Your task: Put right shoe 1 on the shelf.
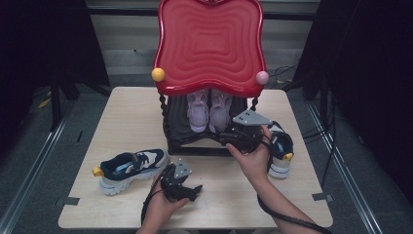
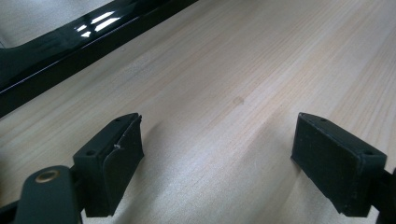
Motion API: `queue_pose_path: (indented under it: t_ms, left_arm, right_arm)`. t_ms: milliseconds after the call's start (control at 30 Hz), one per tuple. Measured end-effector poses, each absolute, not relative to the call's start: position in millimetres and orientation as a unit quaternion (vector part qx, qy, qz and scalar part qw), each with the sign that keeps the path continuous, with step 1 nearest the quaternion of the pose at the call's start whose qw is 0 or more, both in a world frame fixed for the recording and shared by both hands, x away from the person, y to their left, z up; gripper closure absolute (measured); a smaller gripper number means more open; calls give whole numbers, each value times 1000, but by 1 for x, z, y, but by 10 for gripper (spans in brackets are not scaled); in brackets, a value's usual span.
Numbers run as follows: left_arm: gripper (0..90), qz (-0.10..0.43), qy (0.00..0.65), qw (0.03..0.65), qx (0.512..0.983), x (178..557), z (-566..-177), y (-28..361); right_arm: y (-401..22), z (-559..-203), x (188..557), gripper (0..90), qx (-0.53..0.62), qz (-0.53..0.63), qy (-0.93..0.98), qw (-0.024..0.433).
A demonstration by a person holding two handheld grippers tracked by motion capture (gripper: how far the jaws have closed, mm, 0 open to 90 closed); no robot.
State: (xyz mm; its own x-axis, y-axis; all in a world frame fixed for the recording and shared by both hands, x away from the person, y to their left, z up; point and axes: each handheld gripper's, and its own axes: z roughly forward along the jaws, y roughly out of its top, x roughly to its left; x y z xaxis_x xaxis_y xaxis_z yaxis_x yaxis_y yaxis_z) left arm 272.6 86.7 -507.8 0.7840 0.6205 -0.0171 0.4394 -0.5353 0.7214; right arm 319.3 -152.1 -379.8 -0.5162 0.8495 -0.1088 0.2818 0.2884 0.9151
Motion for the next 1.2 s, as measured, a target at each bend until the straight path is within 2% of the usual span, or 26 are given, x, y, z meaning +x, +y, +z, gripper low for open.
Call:
queue_pose_path:
  t_ms: [500, 1200]
  left_arm:
    - [157, 121, 305, 373, 868, 273, -508, 87]
    - [157, 122, 305, 373, 868, 273, -508, 87]
  right_arm:
    - [-171, -384, 297, 157, 358, 464, 777, 231]
    - [-195, -399, 270, 133, 329, 470, 802, 166]
